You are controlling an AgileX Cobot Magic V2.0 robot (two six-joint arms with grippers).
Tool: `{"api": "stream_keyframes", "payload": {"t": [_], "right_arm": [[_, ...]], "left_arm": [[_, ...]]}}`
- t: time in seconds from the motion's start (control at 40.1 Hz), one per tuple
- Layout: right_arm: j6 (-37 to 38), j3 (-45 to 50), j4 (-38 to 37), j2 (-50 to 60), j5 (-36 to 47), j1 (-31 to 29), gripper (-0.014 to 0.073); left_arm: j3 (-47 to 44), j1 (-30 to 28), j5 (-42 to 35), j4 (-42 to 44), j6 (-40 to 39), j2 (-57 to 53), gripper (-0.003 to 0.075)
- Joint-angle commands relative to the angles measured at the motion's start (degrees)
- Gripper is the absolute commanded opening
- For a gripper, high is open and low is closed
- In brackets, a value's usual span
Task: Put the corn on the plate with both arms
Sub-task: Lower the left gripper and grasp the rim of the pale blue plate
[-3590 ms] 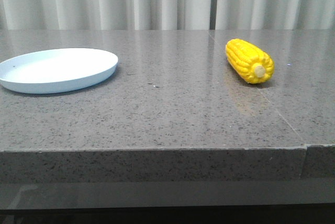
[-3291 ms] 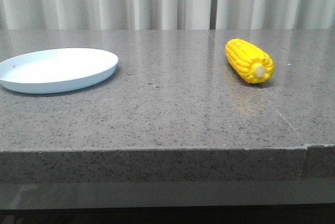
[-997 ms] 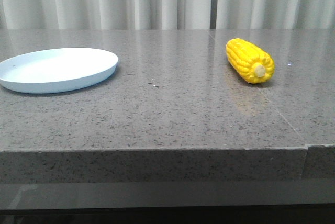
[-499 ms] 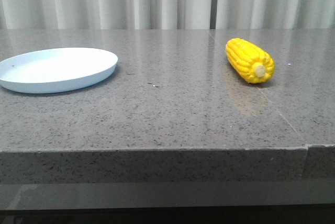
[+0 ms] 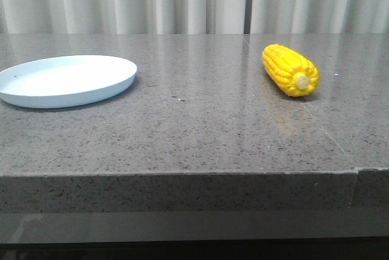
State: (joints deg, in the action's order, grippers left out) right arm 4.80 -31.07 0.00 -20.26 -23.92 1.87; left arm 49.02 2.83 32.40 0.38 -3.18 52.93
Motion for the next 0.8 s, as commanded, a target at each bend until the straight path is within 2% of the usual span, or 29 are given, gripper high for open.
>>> {"api": "stream_keyframes", "payload": {"t": [0.0, 0.15, 0.299, 0.648, 0.773], "right_arm": [[-0.55, -2.02, -0.86, -0.81, 4.36, -0.46, 0.0631], [-0.55, -2.02, -0.86, -0.81, 4.36, -0.46, 0.0631], [-0.55, -2.02, -0.86, -0.81, 4.36, -0.46, 0.0631], [-0.55, -2.02, -0.86, -0.81, 4.36, -0.46, 0.0631], [-0.55, -2.02, -0.86, -0.81, 4.36, -0.46, 0.0631]], "left_arm": [[6.64, 2.24, 1.61, -0.83, 0.01, 6.18, 0.0617], [13.99, 3.95, 10.74, -2.82, 0.01, 16.31, 0.0617], [19.81, 5.43, 15.95, -3.42, 0.01, 26.08, 0.0617], [25.06, 5.43, 17.01, -5.11, -0.61, 38.93, 0.0615], [25.27, 5.43, 16.01, -5.78, -0.61, 40.68, 0.0539]]}}
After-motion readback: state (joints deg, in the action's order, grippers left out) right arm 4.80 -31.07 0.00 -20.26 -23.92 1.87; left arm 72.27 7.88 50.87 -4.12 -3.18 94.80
